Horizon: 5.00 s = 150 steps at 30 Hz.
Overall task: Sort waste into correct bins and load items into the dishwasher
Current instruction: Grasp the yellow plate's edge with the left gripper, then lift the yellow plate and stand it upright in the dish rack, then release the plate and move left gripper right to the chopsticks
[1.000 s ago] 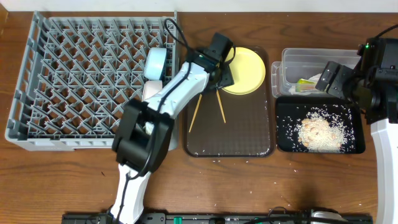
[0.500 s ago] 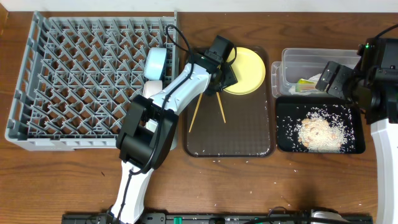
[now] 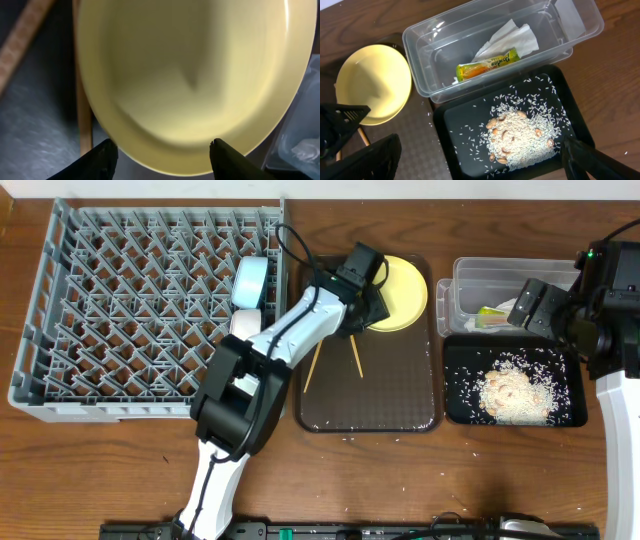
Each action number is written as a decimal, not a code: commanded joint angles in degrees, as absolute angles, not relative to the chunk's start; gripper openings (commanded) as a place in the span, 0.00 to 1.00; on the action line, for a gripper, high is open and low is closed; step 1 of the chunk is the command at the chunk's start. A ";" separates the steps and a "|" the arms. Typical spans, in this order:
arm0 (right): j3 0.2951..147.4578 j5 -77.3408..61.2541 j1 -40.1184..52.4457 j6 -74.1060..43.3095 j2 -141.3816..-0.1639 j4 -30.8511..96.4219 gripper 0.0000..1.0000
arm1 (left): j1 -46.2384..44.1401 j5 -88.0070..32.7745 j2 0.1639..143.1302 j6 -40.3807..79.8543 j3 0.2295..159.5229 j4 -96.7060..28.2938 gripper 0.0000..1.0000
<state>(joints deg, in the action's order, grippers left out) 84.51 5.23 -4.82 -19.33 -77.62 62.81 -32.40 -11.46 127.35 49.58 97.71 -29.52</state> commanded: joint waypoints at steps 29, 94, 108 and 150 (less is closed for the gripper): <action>84.64 6.17 -5.28 -20.12 -77.91 62.83 0.99 | -32.99 -6.00 129.97 55.22 92.95 -23.81 0.57; 84.64 6.17 -5.28 -20.12 -77.91 62.83 0.99 | -23.33 8.71 103.68 16.53 93.12 -22.22 0.08; 84.64 6.17 -5.28 -20.12 -77.91 62.83 0.99 | -10.59 30.24 100.01 -5.91 93.12 -17.63 0.07; 84.64 6.17 -5.28 -20.12 -77.91 62.83 0.99 | -4.10 42.89 115.57 -25.58 93.12 -7.22 0.62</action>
